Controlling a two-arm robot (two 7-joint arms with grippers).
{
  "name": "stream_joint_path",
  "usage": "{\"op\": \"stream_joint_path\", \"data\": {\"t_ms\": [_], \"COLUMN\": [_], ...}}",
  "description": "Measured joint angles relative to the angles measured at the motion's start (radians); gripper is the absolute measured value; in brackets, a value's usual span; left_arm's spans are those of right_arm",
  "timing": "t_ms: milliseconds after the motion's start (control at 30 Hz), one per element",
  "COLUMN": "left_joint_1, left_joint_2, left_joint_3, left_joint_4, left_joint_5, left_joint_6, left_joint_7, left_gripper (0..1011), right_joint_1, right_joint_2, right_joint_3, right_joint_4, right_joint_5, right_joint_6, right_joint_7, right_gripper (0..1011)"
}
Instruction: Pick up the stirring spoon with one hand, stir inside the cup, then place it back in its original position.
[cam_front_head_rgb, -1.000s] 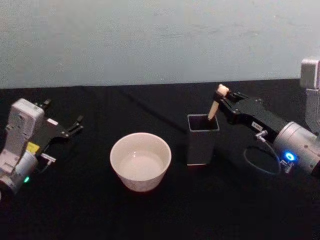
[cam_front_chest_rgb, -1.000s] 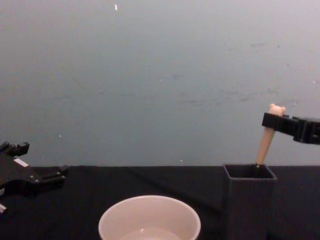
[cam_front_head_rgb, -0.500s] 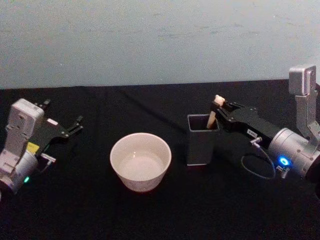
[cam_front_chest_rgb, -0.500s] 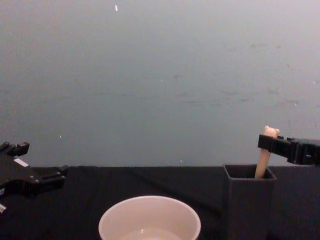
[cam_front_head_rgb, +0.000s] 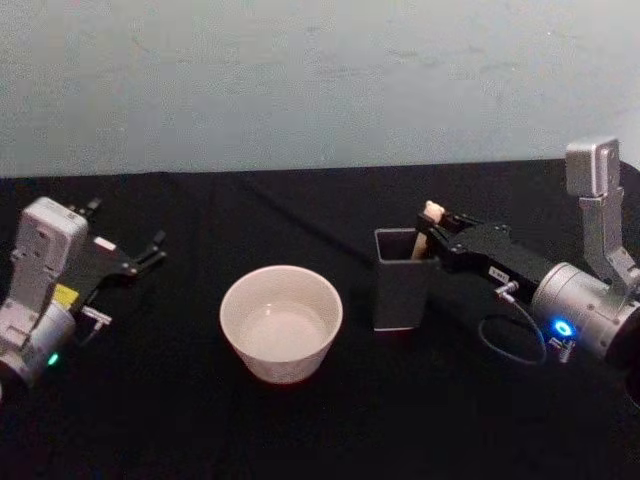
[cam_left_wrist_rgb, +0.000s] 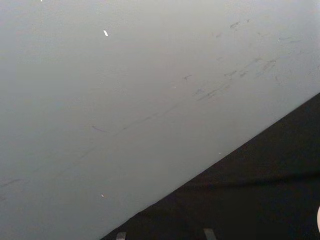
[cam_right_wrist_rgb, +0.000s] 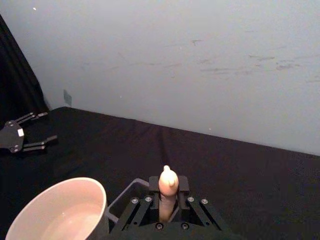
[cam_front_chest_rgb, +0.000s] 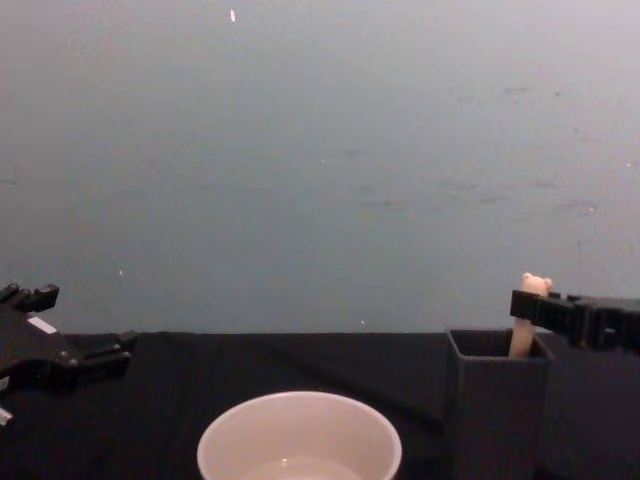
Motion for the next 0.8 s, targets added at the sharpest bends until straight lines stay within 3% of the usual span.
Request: {"op": "stream_joint_path", "data": {"t_ms": [800], "left_joint_1": [0.000], "left_joint_2": [0.000], "left_joint_3": [0.000], "left_joint_4": [0.000], "left_joint_5": [0.000], "left_joint_6": [0.000], "left_joint_7": [0.000], "left_gripper": [1001], "right_joint_1": [0.000], "right_joint_2": [-0.001], "right_joint_3": [0.000], "right_joint_4": [0.002], "right_joint_5": [-0.003], "right_joint_6": [0.013], "right_joint_7": [-0.007], "right_gripper": [218]}}
